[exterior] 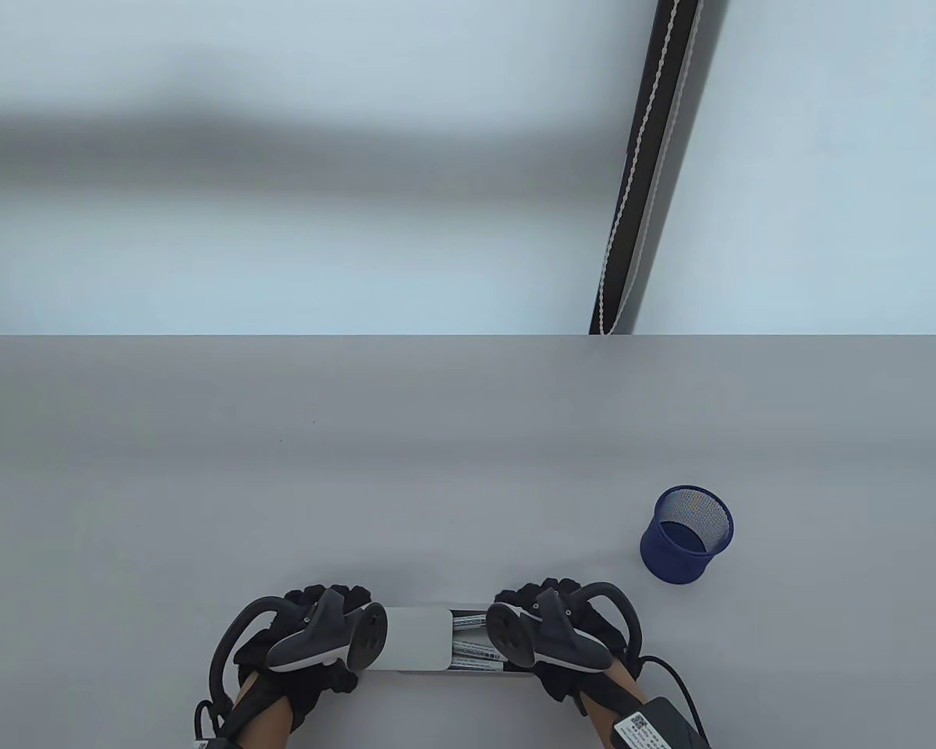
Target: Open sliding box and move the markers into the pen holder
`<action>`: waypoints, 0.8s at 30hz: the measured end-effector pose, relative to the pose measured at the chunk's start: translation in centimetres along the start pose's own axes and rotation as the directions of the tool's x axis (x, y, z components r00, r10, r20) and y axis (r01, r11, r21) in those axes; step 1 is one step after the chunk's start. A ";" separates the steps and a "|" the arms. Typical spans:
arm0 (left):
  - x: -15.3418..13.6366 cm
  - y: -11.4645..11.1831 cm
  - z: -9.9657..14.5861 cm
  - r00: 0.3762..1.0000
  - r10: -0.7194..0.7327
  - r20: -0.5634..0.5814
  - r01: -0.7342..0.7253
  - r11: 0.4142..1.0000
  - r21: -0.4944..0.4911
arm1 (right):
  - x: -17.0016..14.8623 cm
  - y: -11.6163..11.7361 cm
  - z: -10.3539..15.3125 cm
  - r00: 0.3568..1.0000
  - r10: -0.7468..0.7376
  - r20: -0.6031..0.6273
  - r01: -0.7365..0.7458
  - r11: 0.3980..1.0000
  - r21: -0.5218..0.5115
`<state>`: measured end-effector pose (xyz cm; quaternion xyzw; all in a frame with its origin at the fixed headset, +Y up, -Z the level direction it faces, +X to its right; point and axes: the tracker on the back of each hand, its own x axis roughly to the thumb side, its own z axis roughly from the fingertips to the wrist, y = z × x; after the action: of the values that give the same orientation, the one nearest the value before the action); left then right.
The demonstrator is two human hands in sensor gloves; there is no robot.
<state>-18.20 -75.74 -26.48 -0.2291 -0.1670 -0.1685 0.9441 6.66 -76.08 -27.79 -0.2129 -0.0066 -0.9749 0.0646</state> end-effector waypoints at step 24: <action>0.2 0.0 -0.1 1.000 -0.007 0.009 0.007 1.000 0.000 | -3.5 -0.4 0.8 0.960 -0.265 -0.093 0.267 0.964 0.008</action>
<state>-18.03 -75.86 -26.45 -0.2291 -0.1722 -0.1707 0.9427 10.05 -75.25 -28.55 -0.1646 -0.0421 -0.9833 -0.0647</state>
